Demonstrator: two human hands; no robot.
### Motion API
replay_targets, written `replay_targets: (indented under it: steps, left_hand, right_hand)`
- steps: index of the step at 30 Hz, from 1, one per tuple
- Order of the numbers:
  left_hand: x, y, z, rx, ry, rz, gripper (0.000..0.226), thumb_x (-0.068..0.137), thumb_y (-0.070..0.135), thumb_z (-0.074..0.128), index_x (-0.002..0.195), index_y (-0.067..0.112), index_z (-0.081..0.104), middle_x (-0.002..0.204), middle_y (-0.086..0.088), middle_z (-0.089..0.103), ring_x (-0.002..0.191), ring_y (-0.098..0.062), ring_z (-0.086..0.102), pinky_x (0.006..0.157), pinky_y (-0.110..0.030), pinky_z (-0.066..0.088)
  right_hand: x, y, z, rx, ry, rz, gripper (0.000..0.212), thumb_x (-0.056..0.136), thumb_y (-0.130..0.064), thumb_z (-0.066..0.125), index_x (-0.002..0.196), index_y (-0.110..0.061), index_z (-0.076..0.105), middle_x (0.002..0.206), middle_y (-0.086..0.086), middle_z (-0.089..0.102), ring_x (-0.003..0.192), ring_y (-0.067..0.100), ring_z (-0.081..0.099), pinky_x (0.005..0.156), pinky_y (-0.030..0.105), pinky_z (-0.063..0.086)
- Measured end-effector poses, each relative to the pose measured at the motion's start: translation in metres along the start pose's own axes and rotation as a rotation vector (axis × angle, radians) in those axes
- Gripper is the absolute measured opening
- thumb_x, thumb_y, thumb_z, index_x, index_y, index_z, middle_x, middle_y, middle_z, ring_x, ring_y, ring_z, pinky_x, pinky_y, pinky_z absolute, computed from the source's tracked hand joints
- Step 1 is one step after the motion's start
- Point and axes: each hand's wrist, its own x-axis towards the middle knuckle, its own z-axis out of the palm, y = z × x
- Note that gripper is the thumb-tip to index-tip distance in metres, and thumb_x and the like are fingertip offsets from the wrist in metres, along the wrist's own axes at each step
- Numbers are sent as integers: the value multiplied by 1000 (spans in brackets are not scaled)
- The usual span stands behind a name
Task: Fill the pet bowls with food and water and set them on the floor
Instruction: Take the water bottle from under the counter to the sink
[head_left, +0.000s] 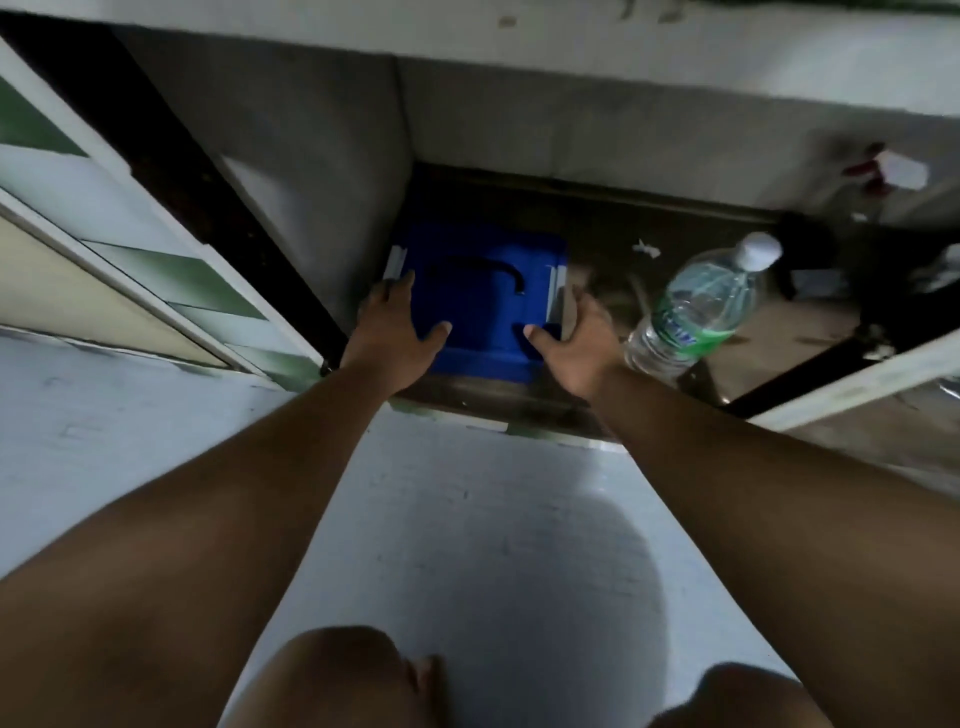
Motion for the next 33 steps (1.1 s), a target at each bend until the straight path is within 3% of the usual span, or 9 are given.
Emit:
replay_targets:
  steps: [5, 9, 11, 15, 19, 23, 28, 33]
  left_hand:
    - [42, -33, 17, -2, 46, -49, 92, 94, 59, 60, 163, 34, 5, 166, -15, 19, 150, -42, 27, 118, -58, 36]
    - [57, -46, 28, -152, 30, -86, 98, 90, 64, 63, 164, 36, 5, 168, -8, 25, 149, -38, 33, 119, -55, 36]
    - [57, -46, 30, -231, 44, -89, 98, 90, 58, 68, 164, 32, 9, 166, -6, 30, 149, -34, 36, 120, -51, 36]
    - [47, -46, 33, -191, 56, -68, 99, 86, 68, 65, 163, 35, 14, 160, -9, 40, 142, -36, 44, 114, -51, 44]
    - [8, -33, 34, -89, 54, -46, 94, 89, 68, 60, 163, 40, 9, 154, -19, 42, 134, -44, 48, 108, -49, 46]
    - [-54, -2, 16, -141, 25, -80, 92, 91, 61, 64, 164, 33, 16, 152, -22, 37, 134, -45, 46, 110, -47, 44]
    - [-135, 40, -41, -183, -40, -83, 89, 88, 62, 64, 161, 35, 22, 146, -18, 46, 128, -39, 51, 106, -45, 49]
    - [-218, 83, -120, -241, -78, -77, 94, 83, 78, 56, 161, 34, 25, 144, -16, 48, 128, -34, 53, 110, -46, 47]
  right_hand:
    - [45, 21, 25, -53, -23, -53, 99, 83, -52, 72, 157, -32, 9, 164, 4, 12, 142, 34, 35, 119, 42, 30]
    - [63, 37, 41, 52, -91, -109, 107, 61, -85, 64, 146, -57, 6, 149, -7, 46, 133, 23, 50, 112, 52, 41]
    - [75, 53, 49, 79, -106, -116, 103, 58, -90, 58, 142, -63, 5, 145, -11, 51, 130, 20, 54, 108, 50, 45]
    - [57, 44, 44, 63, -74, -119, 101, 70, -74, 60, 152, -48, 7, 147, -6, 50, 130, 19, 54, 108, 47, 46]
    - [13, 32, 23, -64, -31, -34, 93, 89, -52, 62, 159, -34, 4, 158, 13, 26, 144, 34, 33, 121, 36, 26]
    - [-50, 17, -12, -107, -24, -9, 94, 91, -44, 63, 159, -34, -1, 159, 14, 22, 138, 35, 41, 117, 38, 34]
    - [-141, -22, -67, -123, -61, -5, 89, 95, -34, 63, 160, -23, 2, 157, 12, 24, 137, 31, 39, 103, 19, 27]
    - [-232, -79, -122, -102, -86, 25, 88, 96, -35, 61, 160, -25, 2, 157, 13, 23, 133, 34, 46, 108, 32, 37]
